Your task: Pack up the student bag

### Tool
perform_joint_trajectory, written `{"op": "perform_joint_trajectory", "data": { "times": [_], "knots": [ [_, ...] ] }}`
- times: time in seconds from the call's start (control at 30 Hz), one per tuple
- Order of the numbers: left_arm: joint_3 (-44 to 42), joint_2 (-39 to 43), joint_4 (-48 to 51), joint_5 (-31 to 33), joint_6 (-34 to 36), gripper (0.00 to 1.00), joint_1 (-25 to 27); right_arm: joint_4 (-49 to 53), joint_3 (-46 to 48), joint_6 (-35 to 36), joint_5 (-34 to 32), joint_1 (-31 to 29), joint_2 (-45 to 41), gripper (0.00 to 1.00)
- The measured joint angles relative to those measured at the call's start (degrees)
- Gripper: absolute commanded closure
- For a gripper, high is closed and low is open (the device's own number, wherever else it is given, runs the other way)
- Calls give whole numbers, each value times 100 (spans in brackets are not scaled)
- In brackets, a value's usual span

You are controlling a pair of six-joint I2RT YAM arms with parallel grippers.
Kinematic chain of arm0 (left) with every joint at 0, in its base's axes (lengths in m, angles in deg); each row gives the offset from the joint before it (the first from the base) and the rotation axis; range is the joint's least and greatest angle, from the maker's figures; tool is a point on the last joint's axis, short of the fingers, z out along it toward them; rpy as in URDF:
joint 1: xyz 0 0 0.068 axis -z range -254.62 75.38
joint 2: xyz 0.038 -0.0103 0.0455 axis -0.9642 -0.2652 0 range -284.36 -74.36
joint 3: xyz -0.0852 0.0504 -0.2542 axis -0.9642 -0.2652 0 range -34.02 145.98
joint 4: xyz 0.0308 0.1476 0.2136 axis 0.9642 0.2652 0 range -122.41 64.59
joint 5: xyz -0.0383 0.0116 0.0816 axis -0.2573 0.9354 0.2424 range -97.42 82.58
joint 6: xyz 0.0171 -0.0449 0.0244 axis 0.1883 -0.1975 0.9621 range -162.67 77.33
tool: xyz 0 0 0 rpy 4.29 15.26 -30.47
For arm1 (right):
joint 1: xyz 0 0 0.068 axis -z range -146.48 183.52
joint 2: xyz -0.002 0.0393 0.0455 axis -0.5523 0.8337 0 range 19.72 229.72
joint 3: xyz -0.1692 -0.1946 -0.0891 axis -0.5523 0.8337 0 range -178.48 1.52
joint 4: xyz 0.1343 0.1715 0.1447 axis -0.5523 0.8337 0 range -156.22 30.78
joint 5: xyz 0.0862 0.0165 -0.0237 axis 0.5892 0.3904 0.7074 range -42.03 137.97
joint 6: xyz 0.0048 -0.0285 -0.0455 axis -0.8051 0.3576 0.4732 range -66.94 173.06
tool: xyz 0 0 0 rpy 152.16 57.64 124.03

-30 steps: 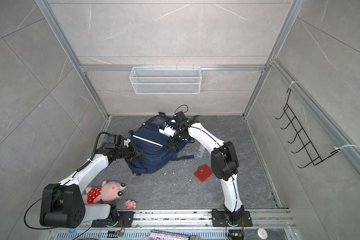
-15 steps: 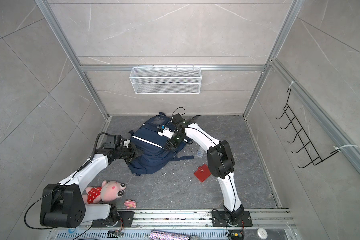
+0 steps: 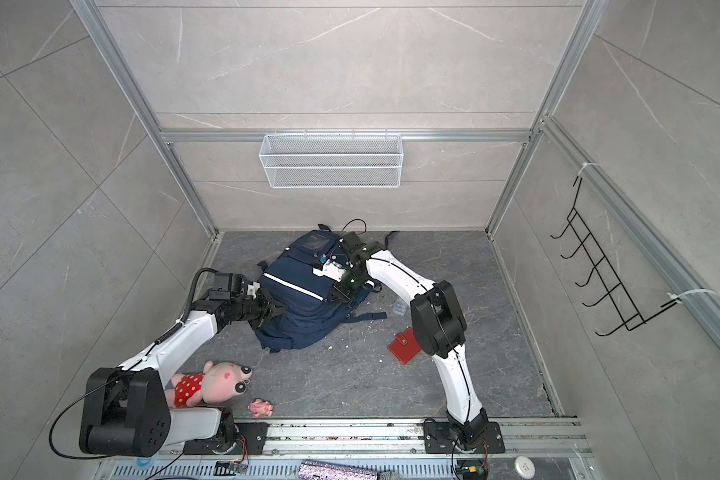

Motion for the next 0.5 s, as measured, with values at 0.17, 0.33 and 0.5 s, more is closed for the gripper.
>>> {"op": "perform_joint_trajectory", "data": {
  "times": [0.17,0.33,0.5],
  "knots": [
    [-7,0,-31,79,-17,100,0,-197,299,7,-37,-31,-70,98],
    [-9,0,-33,101,-17,100,0,-566,673,-24,-306,-103,-334,100],
    [-79,42,-111,92,-17,100,4,-793,1141,-85,-496,-192,-730,100]
  ]
}}
